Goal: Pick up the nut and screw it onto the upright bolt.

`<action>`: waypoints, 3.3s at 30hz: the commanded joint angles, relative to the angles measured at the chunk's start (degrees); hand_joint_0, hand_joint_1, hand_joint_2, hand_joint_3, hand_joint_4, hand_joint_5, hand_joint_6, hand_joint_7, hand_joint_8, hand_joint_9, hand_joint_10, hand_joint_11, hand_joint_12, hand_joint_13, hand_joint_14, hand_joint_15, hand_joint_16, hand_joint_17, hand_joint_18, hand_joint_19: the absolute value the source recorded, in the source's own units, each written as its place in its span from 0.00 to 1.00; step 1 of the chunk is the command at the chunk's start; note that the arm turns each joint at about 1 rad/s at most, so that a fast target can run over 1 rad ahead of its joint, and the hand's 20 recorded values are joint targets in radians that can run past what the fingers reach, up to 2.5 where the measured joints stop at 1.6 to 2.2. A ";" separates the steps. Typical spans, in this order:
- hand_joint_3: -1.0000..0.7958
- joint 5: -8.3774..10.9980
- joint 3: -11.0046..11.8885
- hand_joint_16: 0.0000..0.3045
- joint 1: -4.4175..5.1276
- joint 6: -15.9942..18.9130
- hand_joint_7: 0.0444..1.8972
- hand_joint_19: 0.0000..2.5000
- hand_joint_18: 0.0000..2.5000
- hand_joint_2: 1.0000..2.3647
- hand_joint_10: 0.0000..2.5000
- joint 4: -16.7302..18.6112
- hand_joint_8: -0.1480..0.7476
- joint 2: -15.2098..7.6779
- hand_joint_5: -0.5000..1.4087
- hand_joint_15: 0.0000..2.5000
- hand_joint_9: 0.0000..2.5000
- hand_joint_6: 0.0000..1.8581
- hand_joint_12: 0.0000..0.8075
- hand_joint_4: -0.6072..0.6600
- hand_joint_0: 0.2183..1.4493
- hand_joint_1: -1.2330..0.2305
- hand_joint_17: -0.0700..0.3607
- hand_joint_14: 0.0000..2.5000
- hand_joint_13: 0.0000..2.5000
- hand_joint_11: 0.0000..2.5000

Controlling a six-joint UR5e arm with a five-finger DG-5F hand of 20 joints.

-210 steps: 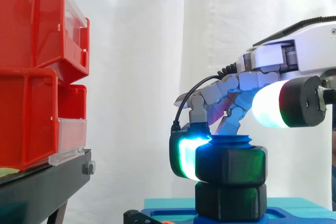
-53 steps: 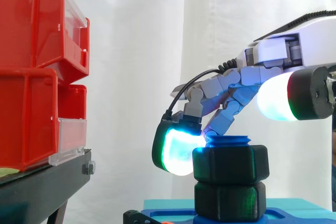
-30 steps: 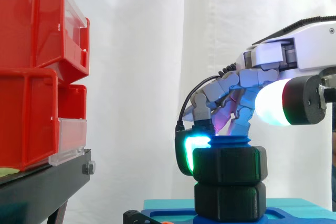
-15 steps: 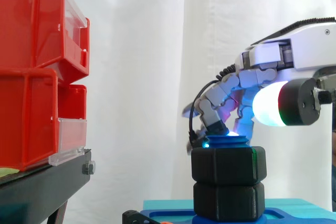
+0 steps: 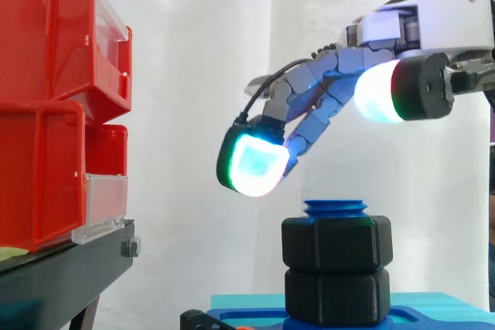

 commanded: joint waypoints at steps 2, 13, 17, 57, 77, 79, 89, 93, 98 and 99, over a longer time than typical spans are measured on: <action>0.28 0.84 -1.69 0.13 0.94 0.20 0.32 0.00 0.00 0.00 0.00 2.20 0.40 0.04 0.18 0.00 0.19 0.27 0.42 0.62 0.21 0.84 0.37 0.00 0.08 0.00; 0.28 2.33 -7.23 0.14 2.35 2.49 0.34 0.00 0.00 0.00 0.00 8.61 0.41 -0.05 0.18 0.00 0.15 0.27 0.44 0.63 0.21 0.85 0.39 0.00 0.05 0.00; 0.28 2.51 -7.84 0.14 2.44 2.93 0.39 0.00 0.00 0.00 0.00 9.23 0.41 -0.05 0.20 0.00 0.14 0.27 0.44 0.63 0.21 0.86 0.39 0.00 0.05 0.00; 0.28 0.66 -7.84 0.11 0.59 2.14 0.72 0.00 0.05 0.00 0.00 5.98 0.44 0.04 0.29 0.00 0.34 0.29 0.36 0.59 0.24 0.80 0.33 0.00 0.21 0.00; 0.28 -0.04 -7.23 0.10 0.15 2.14 0.76 0.00 0.12 0.00 0.00 5.98 0.45 0.04 0.29 0.00 0.44 0.27 0.31 0.59 0.24 0.78 0.31 0.00 0.26 0.00; 0.28 -0.04 -7.14 0.10 0.15 2.14 0.70 0.00 0.09 0.00 0.00 5.98 0.45 0.04 0.27 0.00 0.42 0.27 0.33 0.63 0.23 0.79 0.33 0.00 0.25 0.00; 0.28 -0.83 -4.06 0.13 -0.55 1.52 0.38 0.00 0.02 0.00 0.00 3.34 0.43 0.04 0.20 0.00 0.30 0.27 0.39 0.65 0.22 0.81 0.36 0.00 0.17 0.00; 0.28 -0.92 -2.92 0.13 -0.64 0.47 0.35 0.00 0.00 0.00 0.00 2.81 0.41 -0.05 0.19 0.00 0.26 0.27 0.40 0.64 0.22 0.81 0.37 0.00 0.15 0.00; 0.28 -0.66 -2.92 0.13 -0.11 0.20 0.34 0.00 0.00 0.00 0.00 4.66 0.42 -0.05 0.19 0.00 0.24 0.27 0.42 0.63 0.21 0.83 0.37 0.00 0.13 0.00; 0.28 -0.57 -2.92 0.13 -0.02 0.20 0.34 0.00 0.00 0.00 0.00 5.10 0.42 -0.05 0.19 0.00 0.24 0.27 0.42 0.63 0.21 0.83 0.37 0.00 0.12 0.00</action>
